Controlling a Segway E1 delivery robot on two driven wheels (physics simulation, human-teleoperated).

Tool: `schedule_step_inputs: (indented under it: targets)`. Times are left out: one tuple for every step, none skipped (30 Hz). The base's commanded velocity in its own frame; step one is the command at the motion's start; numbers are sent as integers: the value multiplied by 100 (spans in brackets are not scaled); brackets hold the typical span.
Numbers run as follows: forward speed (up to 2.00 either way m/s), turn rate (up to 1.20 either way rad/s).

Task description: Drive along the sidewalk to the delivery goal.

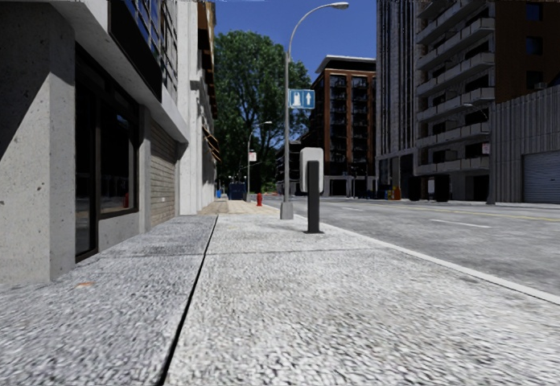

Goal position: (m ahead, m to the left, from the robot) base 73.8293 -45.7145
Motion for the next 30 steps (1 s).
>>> schedule_step_inputs:
  targets:
    - [198, 45]
    - [198, 45]
    - [198, 45]
    - [198, 45]
    - [198, 45]
    - [198, 45]
    - [198, 45]
    - [198, 45]
    - [198, 45]
    - [198, 45]
    - [198, 45]
    - [198, 42]
    - [198, 20]
    - [198, 20]
    - [198, 3]
    - [198, 0]
    - [198, 0]
    - [198, 0]
    - [198, 0]
    - [198, 0]
    - [198, 0]
    - [198, 0]
    - [198, 0]
    - [198, 0]
    - [198, 0]
    - [198, 0]
    - [198, 0]
    - [198, 0]
    - [198, 0]
    - [198, 0]
